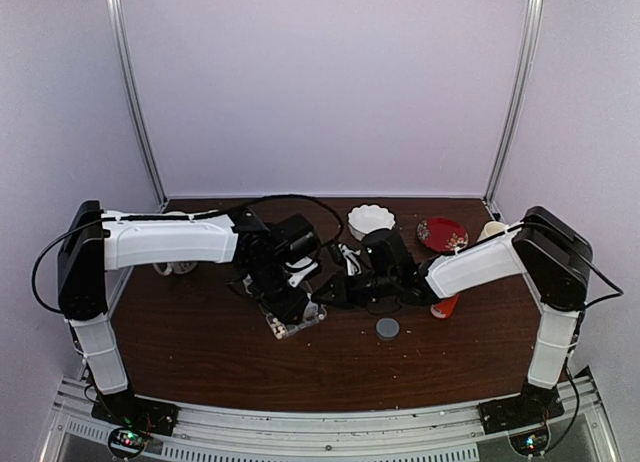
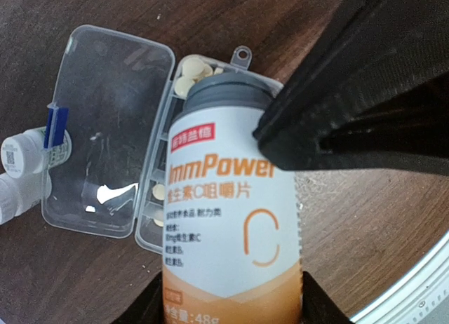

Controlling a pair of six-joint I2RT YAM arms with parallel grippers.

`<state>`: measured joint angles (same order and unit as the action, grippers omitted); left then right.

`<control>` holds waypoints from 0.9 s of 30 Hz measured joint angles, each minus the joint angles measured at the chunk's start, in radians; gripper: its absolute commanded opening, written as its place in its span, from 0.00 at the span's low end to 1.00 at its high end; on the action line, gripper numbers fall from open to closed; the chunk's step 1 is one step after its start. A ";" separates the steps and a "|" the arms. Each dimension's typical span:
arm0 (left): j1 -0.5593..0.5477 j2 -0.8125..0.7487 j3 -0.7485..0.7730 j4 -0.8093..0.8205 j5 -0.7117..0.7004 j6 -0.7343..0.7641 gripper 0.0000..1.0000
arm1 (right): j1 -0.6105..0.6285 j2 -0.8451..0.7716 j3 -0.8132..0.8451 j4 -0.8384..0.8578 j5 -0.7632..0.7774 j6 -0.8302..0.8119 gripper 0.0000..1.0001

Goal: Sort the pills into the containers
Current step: Pour the pill into the compartment of the pill container.

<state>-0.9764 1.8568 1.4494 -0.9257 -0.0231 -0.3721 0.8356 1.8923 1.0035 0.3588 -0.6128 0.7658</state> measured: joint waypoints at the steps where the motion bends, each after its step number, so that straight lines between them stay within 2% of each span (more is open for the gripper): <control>1: 0.000 0.000 0.001 0.001 0.000 0.000 0.00 | -0.002 -0.001 0.000 -0.002 0.000 -0.002 0.00; 13: 0.000 0.000 0.014 0.021 0.003 0.000 0.00 | -0.042 -0.076 0.013 -0.088 0.016 -0.051 0.00; 27: 0.000 0.001 0.011 0.023 0.018 0.007 0.00 | -0.034 -0.026 0.022 -0.094 0.015 -0.051 0.00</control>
<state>-0.9760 1.8576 1.4609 -0.9028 -0.0051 -0.3649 0.8017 1.8664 1.0252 0.2646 -0.5980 0.7147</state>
